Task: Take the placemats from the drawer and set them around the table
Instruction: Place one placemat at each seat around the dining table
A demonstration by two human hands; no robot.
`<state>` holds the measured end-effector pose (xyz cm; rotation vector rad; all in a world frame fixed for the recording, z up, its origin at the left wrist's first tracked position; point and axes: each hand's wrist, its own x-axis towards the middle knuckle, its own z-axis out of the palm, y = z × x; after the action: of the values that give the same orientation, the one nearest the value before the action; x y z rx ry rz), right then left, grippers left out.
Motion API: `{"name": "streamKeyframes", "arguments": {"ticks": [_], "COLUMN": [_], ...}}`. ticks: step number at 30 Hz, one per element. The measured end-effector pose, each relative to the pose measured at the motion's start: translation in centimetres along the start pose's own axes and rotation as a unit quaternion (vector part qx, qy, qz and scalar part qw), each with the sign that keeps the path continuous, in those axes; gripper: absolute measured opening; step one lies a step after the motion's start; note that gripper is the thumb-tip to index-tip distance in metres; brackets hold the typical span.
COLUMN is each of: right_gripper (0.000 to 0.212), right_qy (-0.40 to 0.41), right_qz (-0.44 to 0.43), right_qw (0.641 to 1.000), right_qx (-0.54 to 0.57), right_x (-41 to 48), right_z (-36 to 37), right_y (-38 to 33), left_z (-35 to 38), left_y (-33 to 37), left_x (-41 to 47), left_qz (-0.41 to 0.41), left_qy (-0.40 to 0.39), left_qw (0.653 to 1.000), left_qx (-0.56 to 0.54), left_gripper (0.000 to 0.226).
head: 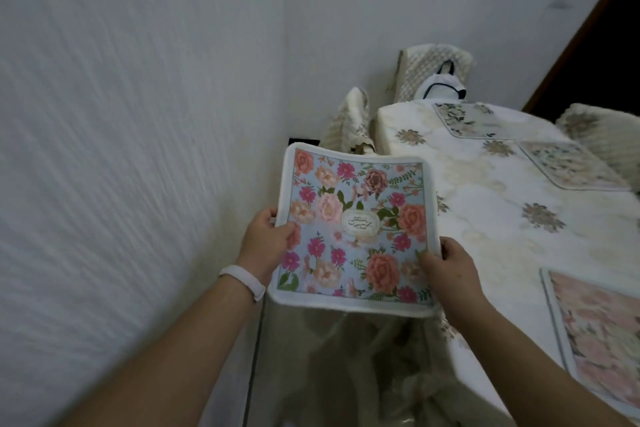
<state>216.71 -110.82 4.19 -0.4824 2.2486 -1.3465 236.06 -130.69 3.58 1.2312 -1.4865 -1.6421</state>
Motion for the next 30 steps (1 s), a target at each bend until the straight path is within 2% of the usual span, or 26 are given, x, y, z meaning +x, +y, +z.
{"name": "streamKeyframes", "arguments": {"ticks": [6, 18, 30], "right_gripper": [0.010, 0.008, 0.006], "right_qy": [0.081, 0.170, 0.163], "right_qz": [0.036, 0.112, 0.164], "right_qw": [0.996, 0.975, 0.969], "right_qx": [0.028, 0.086, 0.083], "right_x": [2.1, 8.5, 22.1], "right_z": [-1.4, -3.3, -3.2], "right_y": [-0.1, 2.1, 3.0], "left_z": [5.0, 14.6, 21.8], "left_y": [1.5, 2.5, 4.9], "left_x": [5.3, 14.4, 24.4], "left_qz": [-0.025, -0.027, 0.003], "left_qy": [-0.114, -0.213, -0.215], "left_qw": [0.993, 0.974, 0.966], "left_qx": [0.013, 0.067, 0.144], "left_gripper": [0.017, 0.014, 0.014]}}
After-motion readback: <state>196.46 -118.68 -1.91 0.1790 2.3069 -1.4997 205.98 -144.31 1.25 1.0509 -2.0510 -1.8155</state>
